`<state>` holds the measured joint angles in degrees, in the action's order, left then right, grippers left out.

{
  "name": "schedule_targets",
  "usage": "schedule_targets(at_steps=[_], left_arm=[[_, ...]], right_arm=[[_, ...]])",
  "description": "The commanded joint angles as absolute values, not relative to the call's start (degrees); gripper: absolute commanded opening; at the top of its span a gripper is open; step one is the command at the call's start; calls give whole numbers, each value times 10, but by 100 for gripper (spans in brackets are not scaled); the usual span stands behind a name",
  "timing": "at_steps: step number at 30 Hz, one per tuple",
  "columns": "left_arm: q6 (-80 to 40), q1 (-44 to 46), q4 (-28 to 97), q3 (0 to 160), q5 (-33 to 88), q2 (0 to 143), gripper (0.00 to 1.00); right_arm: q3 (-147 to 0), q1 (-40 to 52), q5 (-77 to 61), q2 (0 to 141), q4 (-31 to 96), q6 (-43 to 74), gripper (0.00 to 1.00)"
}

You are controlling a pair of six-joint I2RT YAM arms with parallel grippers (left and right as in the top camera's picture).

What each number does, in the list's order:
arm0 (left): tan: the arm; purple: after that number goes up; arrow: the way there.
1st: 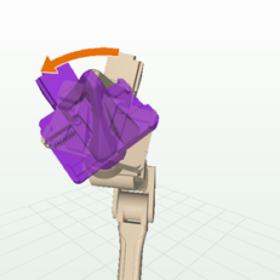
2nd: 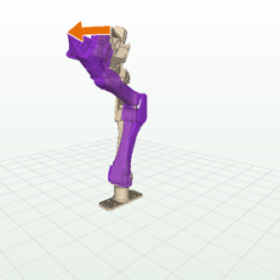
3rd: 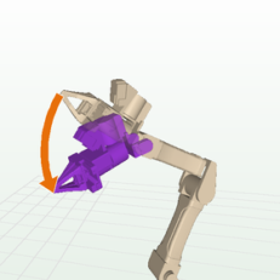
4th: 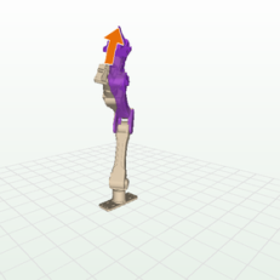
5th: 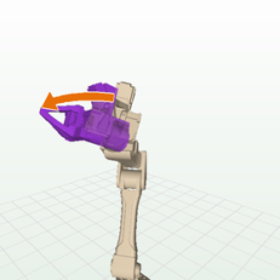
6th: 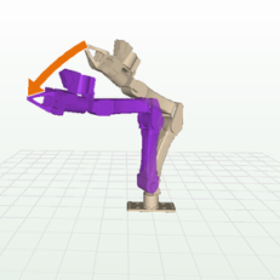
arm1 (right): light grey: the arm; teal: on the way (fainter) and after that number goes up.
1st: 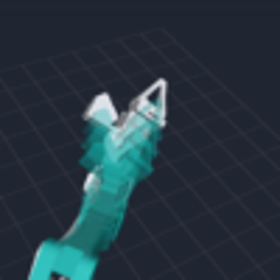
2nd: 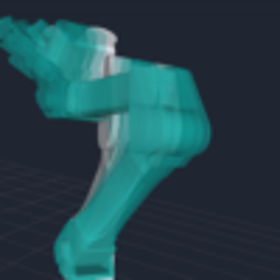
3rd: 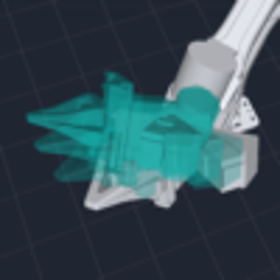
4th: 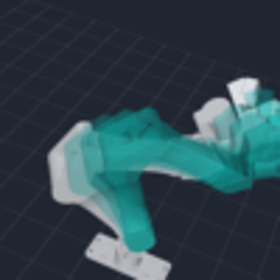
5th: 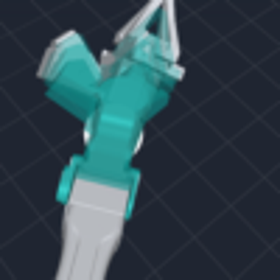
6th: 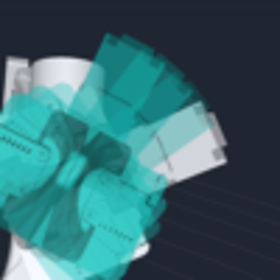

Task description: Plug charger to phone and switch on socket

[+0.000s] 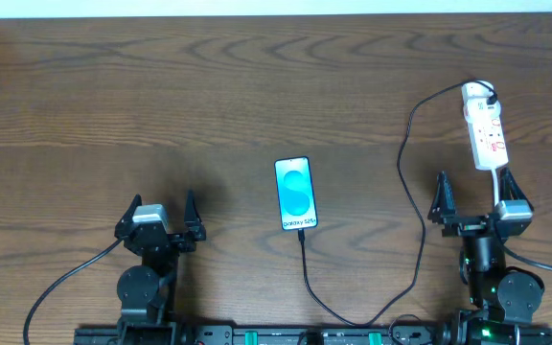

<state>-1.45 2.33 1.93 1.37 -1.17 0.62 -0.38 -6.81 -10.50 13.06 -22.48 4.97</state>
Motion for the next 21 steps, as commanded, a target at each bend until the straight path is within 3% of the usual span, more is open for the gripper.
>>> schedule_targets(at_steps=[1,9,21], left_arm=[[-11,20,42,2,-10,2,93],[-11,20,42,2,-10,2,93],[-11,20,42,2,-10,2,93]], right_arm=[[-3,-65,-100,96,-193,46,99],[-3,-62,-93,1,-64,46,99],[-3,1,24,3,34,46,99]])
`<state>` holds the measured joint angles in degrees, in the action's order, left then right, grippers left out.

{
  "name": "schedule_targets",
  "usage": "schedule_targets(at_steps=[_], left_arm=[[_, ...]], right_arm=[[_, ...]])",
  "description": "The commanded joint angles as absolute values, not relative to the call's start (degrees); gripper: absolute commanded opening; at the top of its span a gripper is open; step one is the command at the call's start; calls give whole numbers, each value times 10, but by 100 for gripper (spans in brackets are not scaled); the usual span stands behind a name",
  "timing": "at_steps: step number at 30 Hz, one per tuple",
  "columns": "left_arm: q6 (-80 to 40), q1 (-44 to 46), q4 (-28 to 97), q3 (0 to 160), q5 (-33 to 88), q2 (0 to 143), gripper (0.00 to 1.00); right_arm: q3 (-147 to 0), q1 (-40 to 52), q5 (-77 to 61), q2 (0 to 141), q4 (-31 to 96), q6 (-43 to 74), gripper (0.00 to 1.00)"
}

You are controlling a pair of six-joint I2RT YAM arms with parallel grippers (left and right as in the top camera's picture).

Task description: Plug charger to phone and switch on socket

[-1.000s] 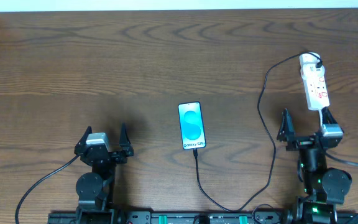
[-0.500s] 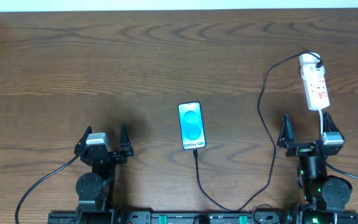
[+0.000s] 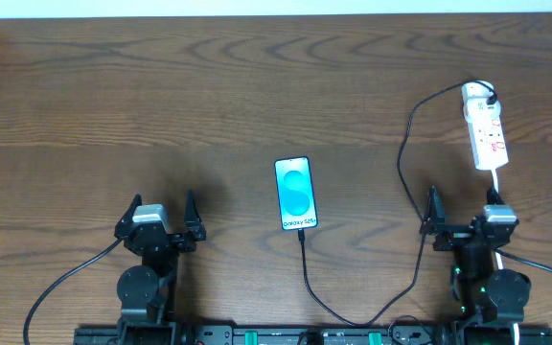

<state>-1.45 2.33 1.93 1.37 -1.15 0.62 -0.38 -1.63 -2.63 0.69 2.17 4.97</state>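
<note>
A phone [image 3: 295,194] with a lit blue screen lies face up at the table's middle. A black charger cable [image 3: 307,273] runs from its near end down to the front edge, then loops up on the right to a plug [image 3: 490,96] in the white power strip [image 3: 484,135] at the far right. My left gripper [image 3: 159,209] rests open at the front left, well away from the phone. At the front right, below the strip, my right gripper [image 3: 463,206] is open and holds nothing.
The dark wooden table [image 3: 161,96] stretches wide behind both arms. A white cord leaves the strip's near end and passes by the right gripper. A black cable trails from the left arm base toward the front left corner.
My right gripper has drawn back toward the front edge and a little left, away from the power strip's near end. The left arm, phone and cable are unchanged.
</note>
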Motion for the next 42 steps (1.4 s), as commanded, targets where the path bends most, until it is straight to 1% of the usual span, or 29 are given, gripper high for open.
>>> schedule_targets(at_steps=[1,8,10,19,29,42], left_arm=[[-11,20,42,2,-10,2,93],[-11,20,42,2,-10,2,93],[-11,20,42,2,-10,2,93],[-11,20,42,2,-10,2,93],[-11,20,42,2,-10,2,93],[-11,20,42,2,-10,2,93]], right_arm=[[-3,7,32,3,42,46,99],[-3,50,31,3,41,-54,99],[-3,56,31,3,41,-65,99],[-3,61,29,3,41,-62,99],[-3,61,29,3,41,6,99],[-3,60,30,3,41,19,99]])
